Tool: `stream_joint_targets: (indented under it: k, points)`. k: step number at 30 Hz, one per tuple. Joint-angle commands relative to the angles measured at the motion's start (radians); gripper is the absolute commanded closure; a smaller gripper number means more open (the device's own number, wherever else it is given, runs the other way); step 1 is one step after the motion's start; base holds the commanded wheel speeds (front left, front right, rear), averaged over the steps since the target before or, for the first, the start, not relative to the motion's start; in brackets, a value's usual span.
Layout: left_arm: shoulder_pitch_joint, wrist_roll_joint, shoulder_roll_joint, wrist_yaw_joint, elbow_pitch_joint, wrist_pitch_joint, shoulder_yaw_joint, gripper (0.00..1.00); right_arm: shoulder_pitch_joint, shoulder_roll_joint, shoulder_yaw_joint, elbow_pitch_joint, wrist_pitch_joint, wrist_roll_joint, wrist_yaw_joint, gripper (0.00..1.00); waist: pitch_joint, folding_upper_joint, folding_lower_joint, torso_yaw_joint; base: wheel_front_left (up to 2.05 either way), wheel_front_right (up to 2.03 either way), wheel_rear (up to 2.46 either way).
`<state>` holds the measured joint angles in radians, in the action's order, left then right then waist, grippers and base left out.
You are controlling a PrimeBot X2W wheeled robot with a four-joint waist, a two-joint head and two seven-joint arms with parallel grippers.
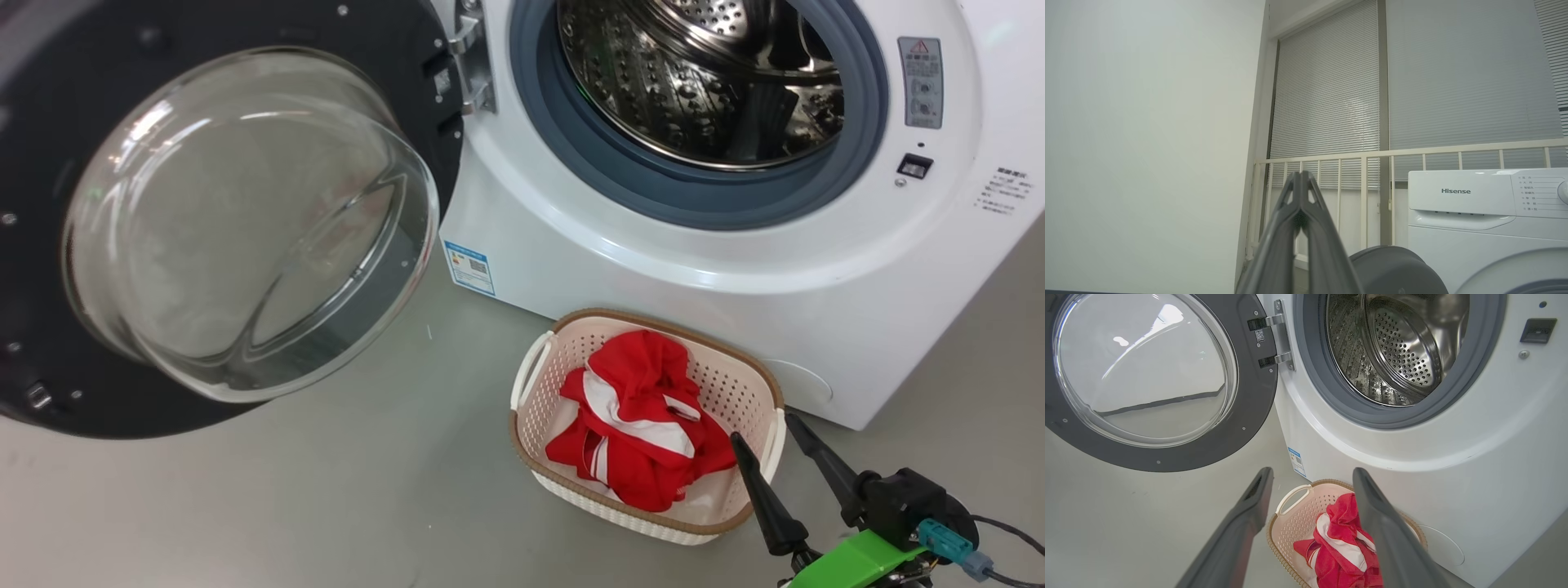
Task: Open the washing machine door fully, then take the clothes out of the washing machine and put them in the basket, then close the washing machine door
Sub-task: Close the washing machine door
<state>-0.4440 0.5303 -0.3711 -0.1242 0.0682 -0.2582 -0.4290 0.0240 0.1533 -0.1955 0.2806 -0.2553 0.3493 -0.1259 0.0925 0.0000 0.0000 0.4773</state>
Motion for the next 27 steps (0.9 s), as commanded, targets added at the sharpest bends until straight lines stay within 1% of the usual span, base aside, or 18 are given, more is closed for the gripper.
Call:
stream_joint_targets:
  k: [1, 4, 7, 10, 14, 18, 20, 27]
  points:
    - [-0.067, 0.038, -0.080, -0.006, 0.028, -0.004, -0.030, 1.00, 0.041, 0.010, -0.012, -0.026, -0.006, -0.010, -0.005, 0.00, 0.020, 0.0000, 0.0000, -0.019, 0.00, 0.00, 0.00]
    - [-0.144, 0.130, -0.145, -0.006, 0.170, -0.004, -0.017, 1.00, 0.049, 0.011, -0.010, -0.026, -0.006, -0.013, -0.005, 0.00, 0.032, 0.0000, 0.0000, -0.033, 0.00, 0.00, 0.00]
    - [-0.210, 0.235, -0.220, -0.006, 0.331, 0.005, 0.029, 1.00, 0.057, 0.011, -0.007, -0.026, -0.006, -0.015, -0.005, 0.00, 0.042, 0.0000, 0.0000, -0.045, 0.00, 0.00, 0.00]
    - [-0.277, 0.329, -0.282, -0.006, 0.476, 0.043, 0.059, 1.00, 0.060, 0.011, -0.008, -0.029, -0.006, -0.018, -0.005, 0.00, 0.053, 0.0000, 0.0000, -0.053, 0.00, 0.00, 0.00]
    - [-0.347, 0.400, -0.346, -0.006, 0.638, 0.104, 0.113, 1.00, 0.063, 0.011, -0.008, -0.030, -0.006, -0.022, -0.005, 0.00, 0.069, 0.0000, 0.0000, -0.060, 0.00, 0.00, 0.00]
    - [-0.405, 0.462, -0.373, -0.006, 0.773, 0.211, 0.158, 1.00, 0.069, 0.012, -0.008, -0.030, -0.006, -0.025, -0.005, 0.00, 0.081, 0.0000, 0.0000, -0.063, 0.00, 0.00, 0.00]
    - [-0.429, 0.504, -0.372, -0.006, 0.824, 0.289, 0.172, 1.00, 0.072, 0.014, -0.010, -0.030, -0.006, -0.026, -0.005, 0.00, 0.085, 0.0000, 0.0000, -0.064, 0.00, 0.00, 0.00]
    - [-0.455, 0.574, -0.380, -0.006, 0.931, 0.500, 0.218, 1.00, 0.076, 0.015, -0.012, -0.030, -0.006, -0.030, -0.005, 0.00, 0.098, 0.0000, 0.0000, -0.068, 0.00, 0.00, 0.00]
